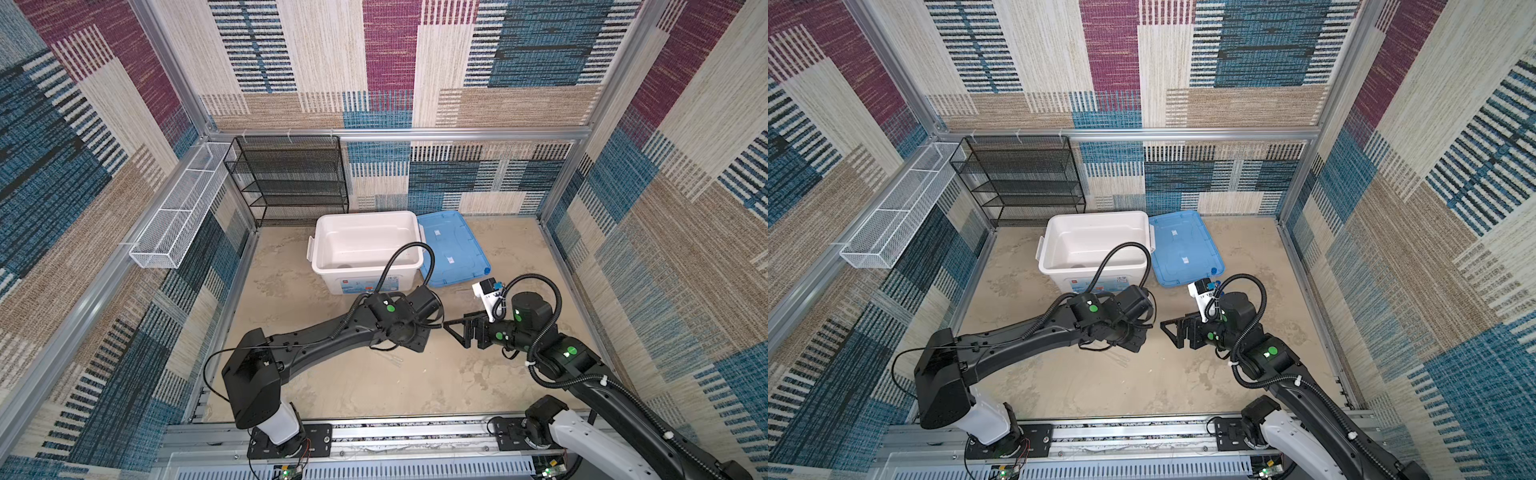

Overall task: Organize the chemistry lab equipment
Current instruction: 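Carry the cup over the bin with the left gripper while the right moves beside it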

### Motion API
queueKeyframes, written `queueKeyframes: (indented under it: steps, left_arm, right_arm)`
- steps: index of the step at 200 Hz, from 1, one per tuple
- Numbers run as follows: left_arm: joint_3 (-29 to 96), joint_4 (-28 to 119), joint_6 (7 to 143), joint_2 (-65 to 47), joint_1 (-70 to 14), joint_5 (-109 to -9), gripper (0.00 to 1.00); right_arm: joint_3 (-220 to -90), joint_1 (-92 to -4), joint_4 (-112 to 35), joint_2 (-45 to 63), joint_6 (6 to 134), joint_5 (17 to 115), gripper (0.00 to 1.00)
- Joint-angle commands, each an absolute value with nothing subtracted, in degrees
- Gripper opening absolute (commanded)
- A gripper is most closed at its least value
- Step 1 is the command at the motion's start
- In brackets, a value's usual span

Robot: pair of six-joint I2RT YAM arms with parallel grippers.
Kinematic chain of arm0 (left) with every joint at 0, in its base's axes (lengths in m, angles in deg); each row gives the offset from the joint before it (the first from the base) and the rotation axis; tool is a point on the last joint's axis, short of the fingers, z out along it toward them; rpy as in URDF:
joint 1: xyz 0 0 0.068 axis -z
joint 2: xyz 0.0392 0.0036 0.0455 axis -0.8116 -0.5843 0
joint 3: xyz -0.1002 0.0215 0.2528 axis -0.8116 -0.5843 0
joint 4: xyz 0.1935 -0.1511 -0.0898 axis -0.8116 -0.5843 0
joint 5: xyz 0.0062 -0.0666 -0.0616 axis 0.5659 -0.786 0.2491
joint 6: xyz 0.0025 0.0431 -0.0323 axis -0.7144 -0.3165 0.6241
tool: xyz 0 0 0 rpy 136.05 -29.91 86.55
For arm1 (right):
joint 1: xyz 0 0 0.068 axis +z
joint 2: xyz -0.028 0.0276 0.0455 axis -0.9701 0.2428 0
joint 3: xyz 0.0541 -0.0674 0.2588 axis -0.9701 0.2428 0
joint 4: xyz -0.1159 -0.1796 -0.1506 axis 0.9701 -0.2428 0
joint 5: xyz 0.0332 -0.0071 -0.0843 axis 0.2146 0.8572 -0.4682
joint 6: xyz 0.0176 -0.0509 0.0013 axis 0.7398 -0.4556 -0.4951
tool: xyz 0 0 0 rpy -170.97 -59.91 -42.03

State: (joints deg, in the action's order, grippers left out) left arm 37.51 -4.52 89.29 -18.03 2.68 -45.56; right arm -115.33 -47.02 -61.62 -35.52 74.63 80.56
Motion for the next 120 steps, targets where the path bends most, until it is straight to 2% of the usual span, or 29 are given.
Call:
queueKeyframes:
  steps: [1, 68, 120]
  left_arm:
    - [40.01, -6.98, 84.52, -15.99, -0.86, -46.05, 0.31]
    - [57.09, -16.64, 75.6, -18.52, -11.63, -46.2, 0.31]
    - [72.49, -23.13, 71.55, -27.13, -20.65, -51.13, 0.3]
  right_arm:
    - [-117.55, -46.94, -55.34, -34.23, 74.31, 82.5, 0.98]
    - [-131.23, -46.94, -53.03, -21.11, 72.42, 75.63, 0.98]
    - [-139.75, -46.94, -51.04, -13.12, 72.52, 74.87, 0.99]
